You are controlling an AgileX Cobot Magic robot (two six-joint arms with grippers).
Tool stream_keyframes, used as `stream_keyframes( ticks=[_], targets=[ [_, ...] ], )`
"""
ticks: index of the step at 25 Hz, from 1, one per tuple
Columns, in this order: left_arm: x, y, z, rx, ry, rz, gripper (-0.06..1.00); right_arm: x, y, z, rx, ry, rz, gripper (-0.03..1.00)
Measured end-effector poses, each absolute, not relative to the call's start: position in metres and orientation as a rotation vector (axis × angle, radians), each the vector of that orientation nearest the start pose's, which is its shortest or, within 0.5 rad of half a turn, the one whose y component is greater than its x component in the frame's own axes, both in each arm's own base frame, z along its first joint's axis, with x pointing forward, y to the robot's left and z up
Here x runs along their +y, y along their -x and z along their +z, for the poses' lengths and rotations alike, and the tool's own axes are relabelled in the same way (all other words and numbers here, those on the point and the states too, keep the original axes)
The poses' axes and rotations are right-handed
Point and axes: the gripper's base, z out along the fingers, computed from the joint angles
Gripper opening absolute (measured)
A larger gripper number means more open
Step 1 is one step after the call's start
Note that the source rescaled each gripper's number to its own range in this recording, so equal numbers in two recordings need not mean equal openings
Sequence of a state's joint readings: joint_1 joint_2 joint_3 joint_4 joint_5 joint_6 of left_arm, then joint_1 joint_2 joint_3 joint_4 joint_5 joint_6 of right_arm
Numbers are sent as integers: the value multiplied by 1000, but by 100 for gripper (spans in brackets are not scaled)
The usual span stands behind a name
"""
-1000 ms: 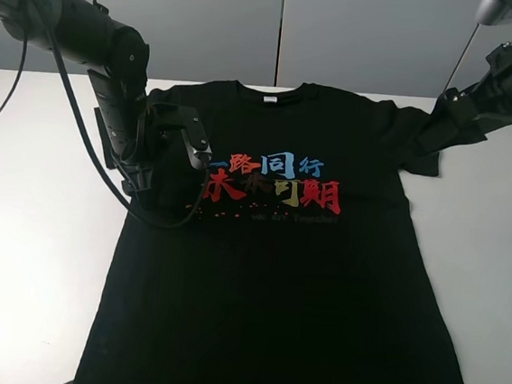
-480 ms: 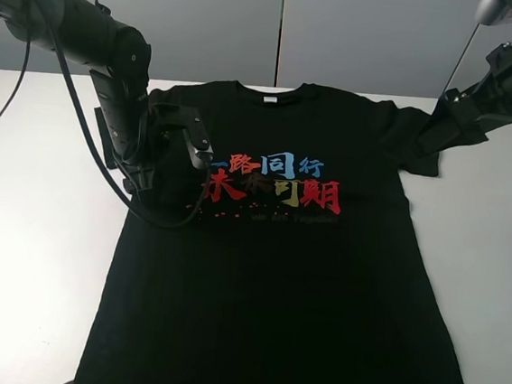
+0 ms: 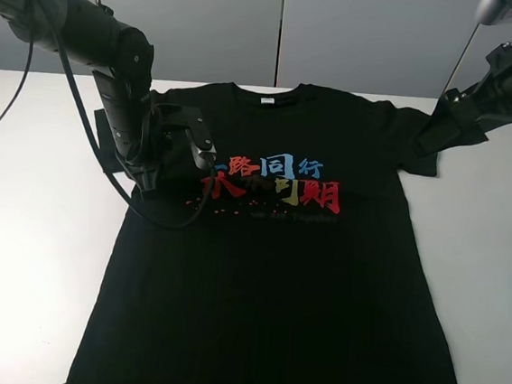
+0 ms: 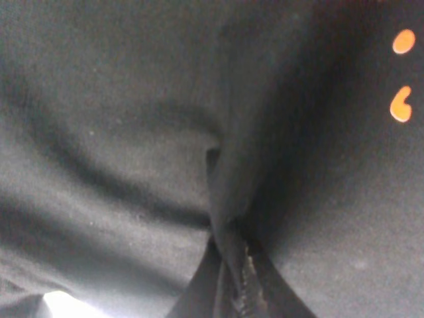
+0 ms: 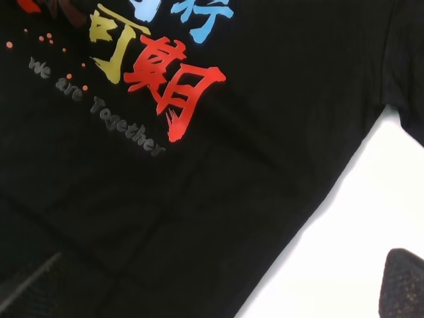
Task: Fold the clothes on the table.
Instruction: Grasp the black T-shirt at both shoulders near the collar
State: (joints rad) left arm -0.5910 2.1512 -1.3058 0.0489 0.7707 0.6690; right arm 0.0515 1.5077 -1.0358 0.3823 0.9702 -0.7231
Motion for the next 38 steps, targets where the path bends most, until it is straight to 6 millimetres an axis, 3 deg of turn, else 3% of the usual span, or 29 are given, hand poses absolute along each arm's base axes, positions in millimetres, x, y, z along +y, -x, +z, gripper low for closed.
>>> stream_keyframes(
  ticks=[5,10,13,20,26,38],
  targets=[
    [-213,-325,91,2478,-1871,66,0,43,-284,245,2675,866,345,100],
    [-213,-325,91,2477,-1872,70,0,57,-294,215,2729,1086,257,100],
    [-213,-325,91,2480,-1869,70,0,72,-309,194,2743,1195,187,100],
    [-213,-325,91,2478,-1871,72,0,80,-347,159,2778,1321,131,100],
    [-213,-325,91,2485,-1861,71,0,90,-351,140,2608,1644,186,100],
    [-213,-325,91,2482,-1866,72,0,93,-355,110,2511,1830,172,100]
  ],
)
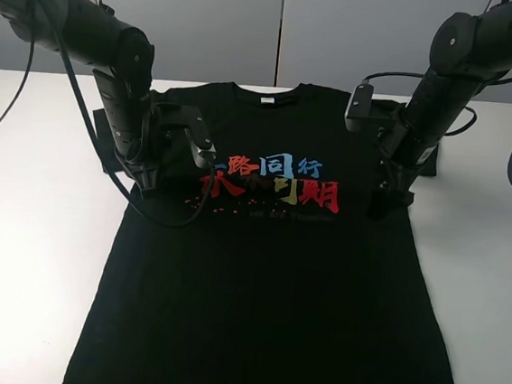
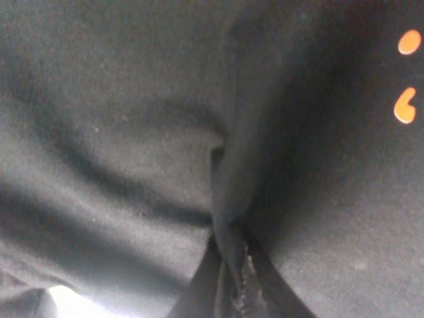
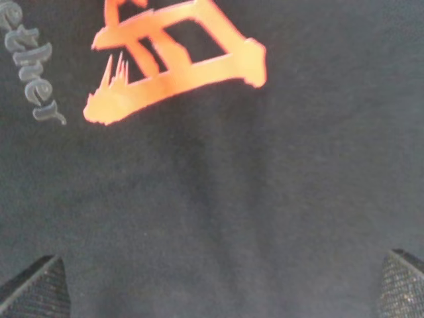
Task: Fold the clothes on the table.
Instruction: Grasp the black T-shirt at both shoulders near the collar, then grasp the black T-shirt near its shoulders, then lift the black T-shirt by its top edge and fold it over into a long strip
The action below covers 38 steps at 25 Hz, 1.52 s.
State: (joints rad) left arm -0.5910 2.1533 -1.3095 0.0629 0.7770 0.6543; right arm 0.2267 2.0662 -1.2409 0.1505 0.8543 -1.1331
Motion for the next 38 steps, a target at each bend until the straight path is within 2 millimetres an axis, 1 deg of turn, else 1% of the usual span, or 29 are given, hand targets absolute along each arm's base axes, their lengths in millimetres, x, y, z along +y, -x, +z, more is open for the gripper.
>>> stream_keyframes(
  ticks=[8,14,17,18,19,21,23,29,30,31,36,38],
  targets=[
    [-213,-325,91,2482,-1866,72,0,92,-354,95,2522,1885,200,100],
    [-213,-325,91,2482,-1866,72,0,91,-354,92,2510,1924,177,100],
    [-213,-325,90,2481,-1866,71,0,91,-356,89,2526,1902,166,100],
    [-213,-325,90,2481,-1866,71,0,91,-357,89,2527,1900,158,98],
    [-213,-325,90,2481,-1866,71,0,90,-358,89,2521,1901,144,94],
    [-213,-325,90,2481,-1866,71,0,90,-360,87,2505,1904,116,80],
    [-213,-325,90,2481,-1866,71,0,90,-362,86,2487,1899,86,63],
    [-213,-325,90,2481,-1866,71,0,89,-361,86,2511,1896,93,7],
    [-213,-325,90,2481,-1866,71,0,90,-360,86,2521,1888,103,3],
    [-213,-325,90,2481,-1866,71,0,90,-360,86,2526,1881,112,1],
    [-213,-325,90,2483,-1863,71,0,91,-359,86,2545,1855,127,0],
    [-213,-325,91,2500,-1833,71,0,91,-359,86,2562,1829,128,0]
  ],
)
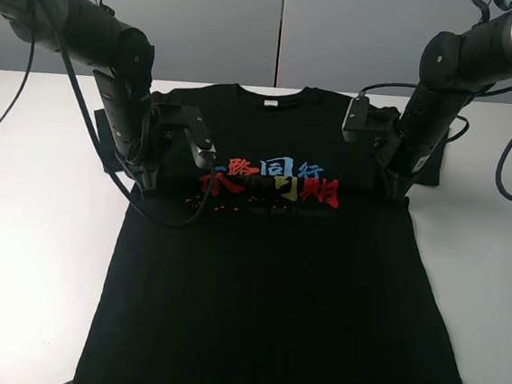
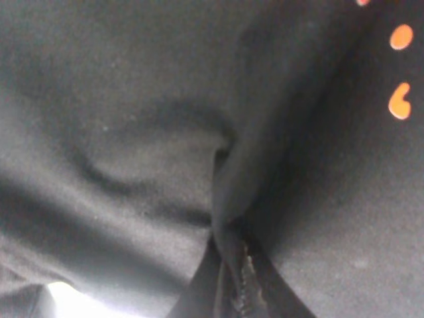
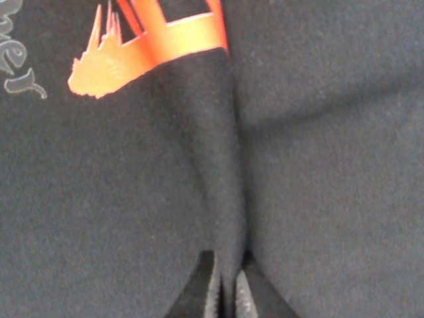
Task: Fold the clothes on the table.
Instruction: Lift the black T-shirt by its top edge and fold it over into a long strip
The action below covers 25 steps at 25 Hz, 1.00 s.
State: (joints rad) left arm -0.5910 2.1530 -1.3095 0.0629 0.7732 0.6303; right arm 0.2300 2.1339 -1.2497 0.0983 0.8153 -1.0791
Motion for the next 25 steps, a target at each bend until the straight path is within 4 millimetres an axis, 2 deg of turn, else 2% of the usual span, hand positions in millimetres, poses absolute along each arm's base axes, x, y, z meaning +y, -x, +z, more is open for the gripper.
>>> stream_keyframes(
  ticks=[5,7,16,22,25],
  targets=[
    [-218,-335,99,2479,-1760,91,0,91,-357,94,2602,1741,121,0],
    [-221,-340,109,2446,-1735,98,0,89,-359,104,2597,1692,62,0],
    [-239,-369,177,2276,-1499,100,0,71,-381,190,2349,1337,-461,0],
    [-246,-387,240,2107,-1308,127,0,64,-379,242,2165,1213,-622,0],
    [-247,-388,262,2039,-1256,116,0,61,-374,263,2117,1161,-651,0]
  ],
)
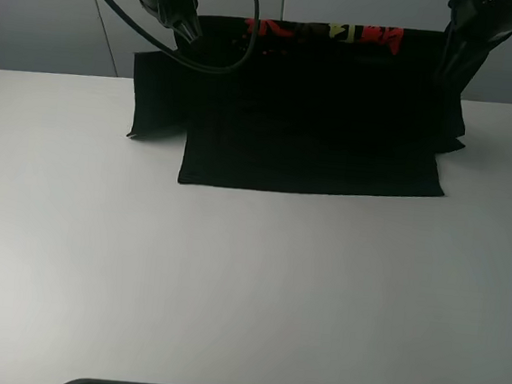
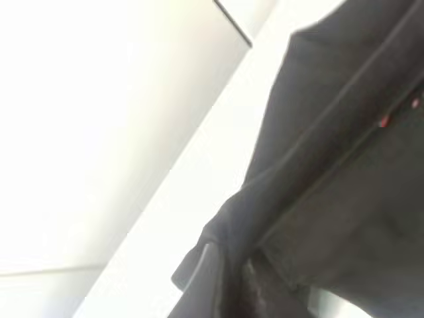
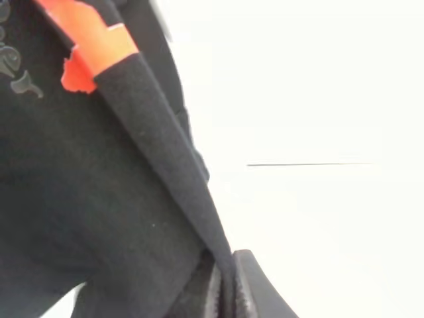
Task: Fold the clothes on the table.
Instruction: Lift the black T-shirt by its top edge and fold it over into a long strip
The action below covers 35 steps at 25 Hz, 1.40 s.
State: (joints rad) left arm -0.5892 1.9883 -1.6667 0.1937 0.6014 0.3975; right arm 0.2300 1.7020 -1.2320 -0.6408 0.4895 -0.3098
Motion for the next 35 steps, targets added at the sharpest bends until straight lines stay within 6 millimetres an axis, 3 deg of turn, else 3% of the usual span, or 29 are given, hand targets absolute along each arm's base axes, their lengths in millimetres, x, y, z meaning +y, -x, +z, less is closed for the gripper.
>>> stream_keyframes(
  ticks=[7,11,19,27,35],
  targets=[
    [-246,-377,291,1990,-1229,105,0,58,-357,303,2022,1076,-659,0],
    [-249,-368,300,1975,-1239,95,0,55,-349,313,2038,1059,-655,0],
    [-263,-340,295,2061,-1411,114,0,65,-324,314,2140,1228,-421,0],
    [-269,-311,295,2167,-1557,110,0,69,-284,323,2225,1414,-199,0],
    [-257,-290,308,2264,-1652,85,0,72,-252,298,2329,1579,38,0]
  ],
)
